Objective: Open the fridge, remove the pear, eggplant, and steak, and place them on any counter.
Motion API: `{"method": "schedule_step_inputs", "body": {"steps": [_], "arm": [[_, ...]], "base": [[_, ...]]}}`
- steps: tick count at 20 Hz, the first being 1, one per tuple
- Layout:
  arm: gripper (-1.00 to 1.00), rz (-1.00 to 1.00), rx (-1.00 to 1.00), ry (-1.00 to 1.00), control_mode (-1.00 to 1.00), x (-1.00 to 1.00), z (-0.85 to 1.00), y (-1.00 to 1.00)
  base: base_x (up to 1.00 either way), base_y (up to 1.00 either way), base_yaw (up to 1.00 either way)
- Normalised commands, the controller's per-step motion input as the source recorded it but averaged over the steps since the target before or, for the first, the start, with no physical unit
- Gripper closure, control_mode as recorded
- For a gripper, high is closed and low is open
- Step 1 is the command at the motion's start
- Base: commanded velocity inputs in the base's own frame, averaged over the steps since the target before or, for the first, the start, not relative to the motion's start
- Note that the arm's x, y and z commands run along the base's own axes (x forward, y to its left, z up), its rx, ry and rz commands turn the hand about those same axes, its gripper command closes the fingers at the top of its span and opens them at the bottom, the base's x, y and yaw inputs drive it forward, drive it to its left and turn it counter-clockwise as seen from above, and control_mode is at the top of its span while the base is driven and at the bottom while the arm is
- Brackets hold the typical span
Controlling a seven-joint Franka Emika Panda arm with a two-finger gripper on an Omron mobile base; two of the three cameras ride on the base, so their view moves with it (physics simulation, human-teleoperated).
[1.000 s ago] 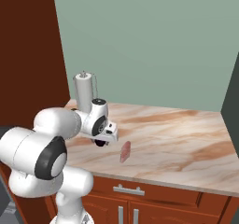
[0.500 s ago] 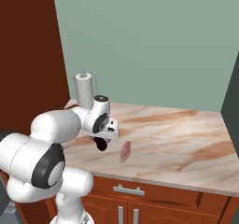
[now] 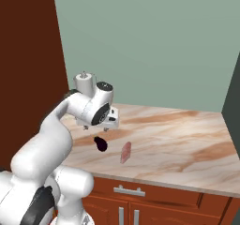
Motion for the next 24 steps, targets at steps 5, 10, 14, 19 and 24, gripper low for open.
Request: {"method": "schedule_step_inputs", "body": {"steps": [5,10,14,19,24], "arm": [[-1.00,0.02,0.01,-0.08,-1.00,-0.44,1.00,0.27],[-1.00,-0.02,-0.11,-0.10,-1.00,-0.67,1.00,0.43],[-1.00,-0.04,-0.08,-0.03,-1.00,-0.40,0.66,0.23],[-1.00,0.00,-0.05,0.00,-1.00,-0.32,0.30,0.08],[-1.00,0.00,-0.03,-0.11,-1.00,-0.68,0.25,0.00]], "base": [[0.00,0.00,0.00],[0.00,0.00,0.00],[0.00,0.00,0.00],[0.00,0.00,0.00],[0.00,0.00,0.00]]}}
